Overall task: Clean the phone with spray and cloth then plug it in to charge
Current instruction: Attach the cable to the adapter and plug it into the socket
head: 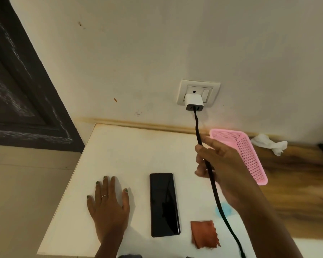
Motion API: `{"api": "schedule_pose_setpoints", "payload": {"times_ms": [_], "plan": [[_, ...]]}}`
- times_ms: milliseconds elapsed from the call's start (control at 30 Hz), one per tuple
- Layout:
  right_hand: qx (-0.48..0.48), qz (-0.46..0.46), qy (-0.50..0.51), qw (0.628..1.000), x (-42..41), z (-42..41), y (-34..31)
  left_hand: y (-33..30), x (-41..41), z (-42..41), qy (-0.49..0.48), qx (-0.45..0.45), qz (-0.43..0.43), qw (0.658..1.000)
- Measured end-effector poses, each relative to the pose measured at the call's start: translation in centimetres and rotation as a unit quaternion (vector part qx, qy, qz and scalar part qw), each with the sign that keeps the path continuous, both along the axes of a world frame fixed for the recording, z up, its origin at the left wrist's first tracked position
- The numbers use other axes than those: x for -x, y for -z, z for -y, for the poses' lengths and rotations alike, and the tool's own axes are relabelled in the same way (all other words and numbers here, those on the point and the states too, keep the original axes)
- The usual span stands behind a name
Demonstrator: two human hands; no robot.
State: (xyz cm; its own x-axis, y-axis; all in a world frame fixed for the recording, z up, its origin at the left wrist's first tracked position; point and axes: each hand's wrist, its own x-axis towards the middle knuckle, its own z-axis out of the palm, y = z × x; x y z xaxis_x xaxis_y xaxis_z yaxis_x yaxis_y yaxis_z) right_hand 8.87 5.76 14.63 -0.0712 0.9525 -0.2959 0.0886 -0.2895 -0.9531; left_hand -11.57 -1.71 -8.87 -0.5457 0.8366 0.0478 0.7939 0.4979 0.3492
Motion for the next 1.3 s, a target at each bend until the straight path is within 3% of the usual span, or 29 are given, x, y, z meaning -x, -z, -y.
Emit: {"api": "schedule_pose_setpoints", "payload": {"times_ms": [100,233,333,500,600,767,967,1033,1200,1233,1300], "plan": [[0.114,-0.135,-0.018,0.984,-0.2,3.9,0.2,-0.5,0.1,0.0,0.006,0.011,0.005,1.000],[0.202,-0.135,-0.054,0.969,-0.1,9.6,2.0,-1.3,0.0,-0.1,0.019,0.053,0.025,0.998],[0.240,-0.089,-0.114,0.960,0.3,13.0,3.6,-2.7,0.8,-0.7,0.027,0.124,0.061,0.990],[0.173,0.111,-0.148,0.967,0.8,14.8,8.5,-7.2,-1.3,-0.5,-0.047,0.094,0.305,0.947],[0.105,0.233,-0.119,0.959,1.3,13.5,12.5,-9.4,-4.6,0.5,-0.032,0.063,0.441,0.894],[0.006,0.342,0.004,0.940,1.1,10.2,15.2,-9.9,-7.7,2.1,-0.116,0.049,0.548,0.827],[0.071,0.272,-0.001,0.960,1.7,7.6,17.4,-7.6,-7.0,2.2,-0.174,0.035,0.651,0.738],[0.090,0.242,0.023,0.966,1.8,7.1,17.6,-7.1,-6.8,2.0,-0.175,0.020,0.642,0.746],[0.136,0.140,0.064,0.979,1.6,6.2,16.3,-5.1,-7.5,0.8,-0.185,-0.048,0.555,0.810],[0.140,0.120,0.061,0.981,1.6,6.0,15.9,-5.0,-7.8,0.5,-0.196,-0.055,0.552,0.808],[0.139,0.098,0.048,0.984,1.7,5.8,15.0,-4.9,-8.0,0.1,-0.227,-0.068,0.600,0.764]]}}
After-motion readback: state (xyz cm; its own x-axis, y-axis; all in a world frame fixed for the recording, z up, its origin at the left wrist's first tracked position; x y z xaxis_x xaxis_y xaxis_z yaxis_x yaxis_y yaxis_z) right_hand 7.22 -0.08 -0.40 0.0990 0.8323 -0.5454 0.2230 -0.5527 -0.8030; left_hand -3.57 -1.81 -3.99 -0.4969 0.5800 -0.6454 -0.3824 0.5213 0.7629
